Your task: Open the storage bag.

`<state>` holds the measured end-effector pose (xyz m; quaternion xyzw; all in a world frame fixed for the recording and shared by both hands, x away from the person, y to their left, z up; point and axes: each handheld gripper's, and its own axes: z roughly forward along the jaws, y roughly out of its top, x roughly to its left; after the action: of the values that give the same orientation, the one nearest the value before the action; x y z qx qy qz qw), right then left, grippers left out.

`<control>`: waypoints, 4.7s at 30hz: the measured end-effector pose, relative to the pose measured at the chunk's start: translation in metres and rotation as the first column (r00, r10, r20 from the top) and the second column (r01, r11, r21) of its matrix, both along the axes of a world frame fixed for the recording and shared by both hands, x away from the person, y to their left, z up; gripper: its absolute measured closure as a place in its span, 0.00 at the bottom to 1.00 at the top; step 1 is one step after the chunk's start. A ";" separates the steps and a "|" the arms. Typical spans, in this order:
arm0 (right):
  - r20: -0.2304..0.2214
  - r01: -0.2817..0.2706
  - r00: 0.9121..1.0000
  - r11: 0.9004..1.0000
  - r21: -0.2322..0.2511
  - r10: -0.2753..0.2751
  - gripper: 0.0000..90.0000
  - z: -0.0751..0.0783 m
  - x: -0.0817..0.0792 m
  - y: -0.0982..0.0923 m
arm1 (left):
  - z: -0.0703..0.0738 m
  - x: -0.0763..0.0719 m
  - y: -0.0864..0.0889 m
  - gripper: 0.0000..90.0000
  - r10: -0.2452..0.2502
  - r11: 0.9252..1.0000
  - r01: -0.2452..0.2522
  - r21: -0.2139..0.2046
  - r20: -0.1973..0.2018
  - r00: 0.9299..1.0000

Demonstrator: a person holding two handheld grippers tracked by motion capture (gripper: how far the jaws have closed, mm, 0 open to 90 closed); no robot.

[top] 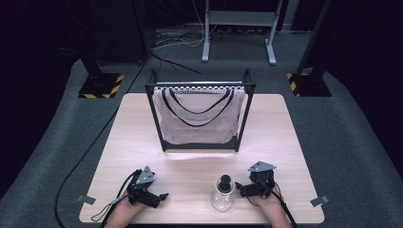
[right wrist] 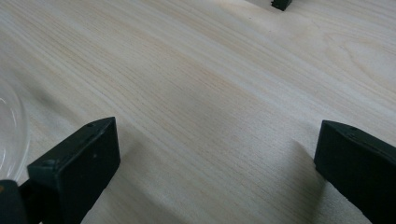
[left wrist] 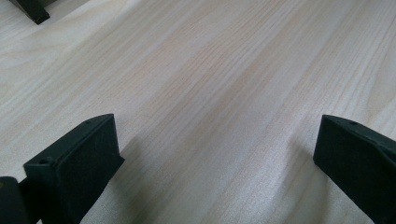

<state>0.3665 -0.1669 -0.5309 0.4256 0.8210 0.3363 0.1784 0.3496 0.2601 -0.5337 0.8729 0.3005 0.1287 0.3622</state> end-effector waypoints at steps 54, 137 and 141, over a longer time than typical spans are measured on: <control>0.000 0.002 1.000 1.000 0.000 -0.002 0.00 0.000 0.000 0.000 | 0.023 0.008 -0.008 0.04 -0.038 0.999 0.037 -0.021 -0.038 0.999; 0.000 0.001 1.000 1.000 0.001 -0.001 0.00 0.000 0.000 0.000 | 0.133 0.054 -0.106 0.05 -0.216 0.976 0.218 -0.032 0.054 0.975; 0.000 0.001 1.000 1.000 0.001 -0.001 0.00 0.000 0.000 0.000 | 0.138 0.055 -0.108 0.05 -0.221 0.974 0.224 -0.033 0.070 0.973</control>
<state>0.3661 -0.1669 -0.5310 0.4261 0.8206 0.3366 0.1783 0.4045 0.1521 -0.3953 0.8888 0.1912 0.1101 0.4017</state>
